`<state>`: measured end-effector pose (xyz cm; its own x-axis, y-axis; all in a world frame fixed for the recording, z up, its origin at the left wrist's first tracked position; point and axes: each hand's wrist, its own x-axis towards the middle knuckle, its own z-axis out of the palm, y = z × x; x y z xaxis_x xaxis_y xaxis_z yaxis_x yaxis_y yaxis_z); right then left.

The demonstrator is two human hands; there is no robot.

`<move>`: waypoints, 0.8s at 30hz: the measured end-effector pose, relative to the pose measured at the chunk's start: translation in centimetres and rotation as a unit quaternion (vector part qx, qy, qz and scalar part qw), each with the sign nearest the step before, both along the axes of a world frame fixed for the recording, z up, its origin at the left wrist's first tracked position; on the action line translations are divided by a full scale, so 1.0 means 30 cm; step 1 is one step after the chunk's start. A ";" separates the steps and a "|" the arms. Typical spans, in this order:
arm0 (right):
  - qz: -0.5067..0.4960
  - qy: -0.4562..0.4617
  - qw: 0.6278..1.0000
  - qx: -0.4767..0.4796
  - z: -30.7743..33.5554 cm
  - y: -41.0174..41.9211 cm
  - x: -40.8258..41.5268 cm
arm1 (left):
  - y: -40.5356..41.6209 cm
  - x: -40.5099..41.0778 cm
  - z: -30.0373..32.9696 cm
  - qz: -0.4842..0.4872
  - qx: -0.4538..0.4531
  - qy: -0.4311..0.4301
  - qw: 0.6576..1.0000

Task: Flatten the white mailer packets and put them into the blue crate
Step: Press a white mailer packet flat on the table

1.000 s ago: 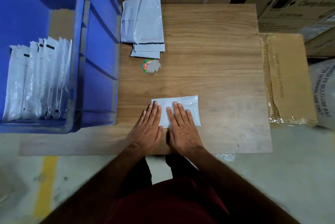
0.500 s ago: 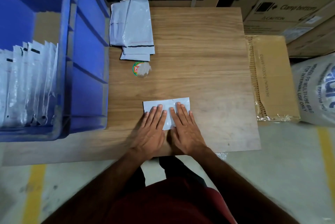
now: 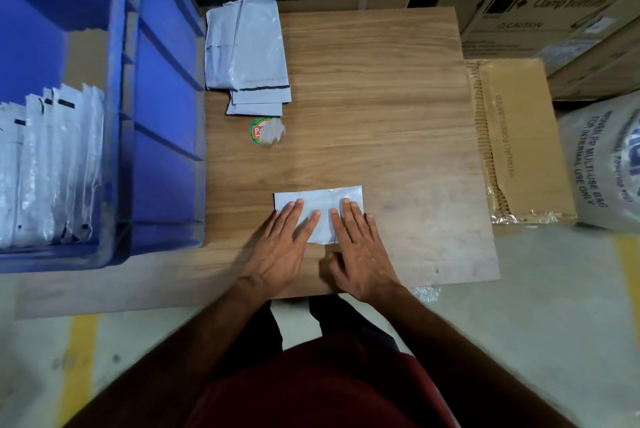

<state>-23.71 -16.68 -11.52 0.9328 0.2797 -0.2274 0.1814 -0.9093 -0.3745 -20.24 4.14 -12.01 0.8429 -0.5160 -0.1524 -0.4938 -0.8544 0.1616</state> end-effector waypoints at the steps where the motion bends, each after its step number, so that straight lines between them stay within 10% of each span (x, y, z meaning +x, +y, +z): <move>1: 0.002 -0.002 1.000 -0.012 0.005 0.007 -0.003 | 0.003 0.004 0.007 -0.008 -0.004 -0.003 1.000; 12: -0.003 -0.134 0.989 -0.057 0.129 0.012 0.101 | 0.064 0.071 0.137 -0.054 -0.059 -0.038 0.996; 24: -0.017 -0.036 0.999 -0.033 0.080 0.080 0.153 | -0.002 0.070 0.058 0.107 -0.028 -0.025 0.994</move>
